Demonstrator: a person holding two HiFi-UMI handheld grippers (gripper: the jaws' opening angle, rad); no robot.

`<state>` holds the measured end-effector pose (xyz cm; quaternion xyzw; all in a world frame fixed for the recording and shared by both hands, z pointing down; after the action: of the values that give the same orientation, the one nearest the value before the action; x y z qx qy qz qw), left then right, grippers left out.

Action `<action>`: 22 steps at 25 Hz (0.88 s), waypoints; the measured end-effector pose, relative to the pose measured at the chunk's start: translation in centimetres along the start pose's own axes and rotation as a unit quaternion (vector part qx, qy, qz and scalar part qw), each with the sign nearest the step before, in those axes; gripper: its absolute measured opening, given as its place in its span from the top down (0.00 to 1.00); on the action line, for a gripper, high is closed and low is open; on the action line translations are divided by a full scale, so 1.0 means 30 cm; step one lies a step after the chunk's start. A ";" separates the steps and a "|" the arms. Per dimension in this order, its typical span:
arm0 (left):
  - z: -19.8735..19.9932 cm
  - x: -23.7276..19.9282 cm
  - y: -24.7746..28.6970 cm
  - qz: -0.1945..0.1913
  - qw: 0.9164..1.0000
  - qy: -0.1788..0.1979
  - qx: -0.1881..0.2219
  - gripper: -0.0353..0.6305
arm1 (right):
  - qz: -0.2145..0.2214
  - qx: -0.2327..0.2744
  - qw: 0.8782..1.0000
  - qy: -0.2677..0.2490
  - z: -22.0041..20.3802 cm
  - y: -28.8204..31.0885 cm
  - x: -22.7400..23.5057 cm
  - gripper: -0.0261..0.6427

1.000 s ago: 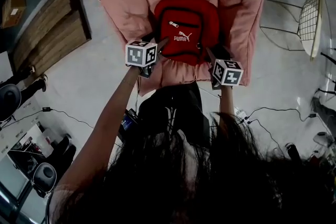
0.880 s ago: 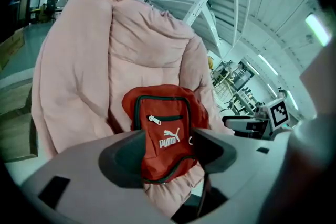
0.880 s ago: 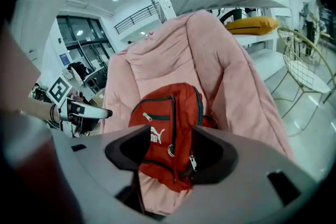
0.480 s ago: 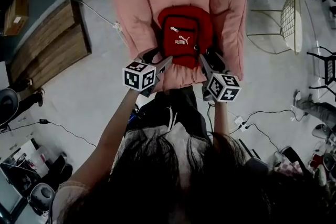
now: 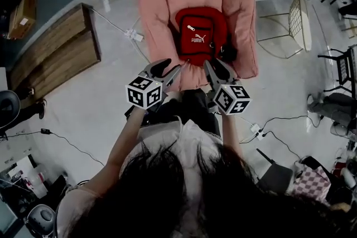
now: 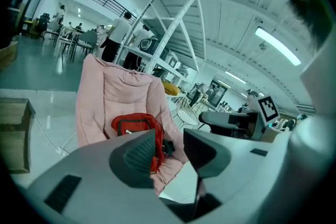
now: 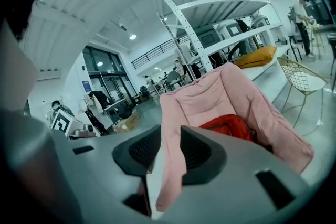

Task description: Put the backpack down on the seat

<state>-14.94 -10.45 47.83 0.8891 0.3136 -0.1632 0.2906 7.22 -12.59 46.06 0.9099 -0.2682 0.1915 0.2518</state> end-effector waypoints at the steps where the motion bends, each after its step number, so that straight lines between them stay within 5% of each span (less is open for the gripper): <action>1: -0.005 0.007 -0.031 0.001 1.000 0.002 0.005 0.70 | 0.002 0.003 1.000 0.001 -0.015 -0.023 -0.033 0.78; 16: -0.143 0.160 -0.226 -0.027 0.999 0.020 0.003 0.77 | -0.015 0.006 1.000 -0.025 -0.169 -0.318 -0.247 0.86; 22: -0.135 0.231 -0.268 -0.004 0.995 0.104 -0.001 0.77 | -0.022 -0.001 0.999 -0.034 -0.203 -0.407 -0.257 0.86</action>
<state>-14.55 0.37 44.38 0.8994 0.3463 -0.0709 0.2571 7.02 2.75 42.86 0.9213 -0.2566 0.1548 0.2478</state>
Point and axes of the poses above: the fingertips, and each gripper's own axes: y forward along the fingers, x to its right, z out of its top, the point moved 8 cm from there along -y, backward along the fingers, and after that the axes turned 1 degree about y, right-handed, at the moved point
